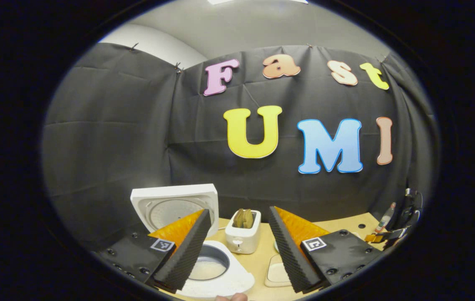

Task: Close the left gripper, press the button to open the rice cooker; take a wooden spoon from the chopstick holder with the right hand, scoop a spoonful of rice and pour it into the rice cooker, then put the wooden spoon back into the chopstick holder.

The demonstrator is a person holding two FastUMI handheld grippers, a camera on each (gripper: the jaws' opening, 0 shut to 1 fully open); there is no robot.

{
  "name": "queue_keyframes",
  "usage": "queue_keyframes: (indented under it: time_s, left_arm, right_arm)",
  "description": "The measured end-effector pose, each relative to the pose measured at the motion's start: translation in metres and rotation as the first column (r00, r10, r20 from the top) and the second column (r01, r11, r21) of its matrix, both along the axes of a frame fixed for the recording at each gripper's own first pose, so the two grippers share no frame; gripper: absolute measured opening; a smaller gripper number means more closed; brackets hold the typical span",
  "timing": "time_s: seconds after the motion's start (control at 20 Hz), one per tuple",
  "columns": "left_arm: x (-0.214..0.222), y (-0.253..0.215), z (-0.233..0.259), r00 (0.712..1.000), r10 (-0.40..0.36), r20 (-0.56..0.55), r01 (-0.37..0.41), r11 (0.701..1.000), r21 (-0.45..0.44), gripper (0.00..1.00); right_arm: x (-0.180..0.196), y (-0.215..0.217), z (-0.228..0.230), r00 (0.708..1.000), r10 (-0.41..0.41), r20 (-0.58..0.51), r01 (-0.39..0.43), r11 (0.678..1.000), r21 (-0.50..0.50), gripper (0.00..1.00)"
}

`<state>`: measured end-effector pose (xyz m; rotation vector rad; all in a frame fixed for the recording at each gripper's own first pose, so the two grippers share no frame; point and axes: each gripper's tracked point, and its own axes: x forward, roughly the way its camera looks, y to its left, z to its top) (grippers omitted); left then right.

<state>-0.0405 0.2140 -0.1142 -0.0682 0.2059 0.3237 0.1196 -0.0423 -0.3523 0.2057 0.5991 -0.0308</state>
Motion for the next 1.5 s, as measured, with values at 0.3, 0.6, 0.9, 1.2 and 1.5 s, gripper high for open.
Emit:
queue_keyframes:
  time_s: [0.3,0.6,0.9,1.2,1.5]
  left_arm:
    - [0.004,-0.006,-0.009,0.999,0.02,-0.036,-0.02,1.0,-0.001,0.94]
    - [0.01,-0.012,-0.014,0.999,0.002,-0.046,-0.003,1.0,-0.013,0.94]
    - [0.005,-0.015,-0.012,0.999,-0.022,-0.025,0.021,0.999,-0.031,0.94]
    - [-0.008,-0.018,0.005,0.998,-0.057,0.04,0.058,0.998,-0.033,0.96]
    - [-0.017,-0.015,0.024,0.993,-0.079,0.092,0.082,0.996,-0.027,0.94]
  right_arm:
    - [0.022,0.01,-0.021,0.999,0.046,-0.012,-0.046,0.997,0.056,0.73]
    - [0.014,0.027,-0.014,0.998,0.065,-0.02,-0.061,0.985,0.164,0.33]
    - [-0.004,0.043,0.018,0.997,0.059,0.046,-0.066,0.981,0.181,0.11]
    - [-0.014,0.057,0.088,0.988,0.071,0.134,-0.089,0.987,0.135,0.11]
    - [-0.009,0.114,0.161,0.95,0.177,0.256,-0.217,0.967,0.136,0.1]
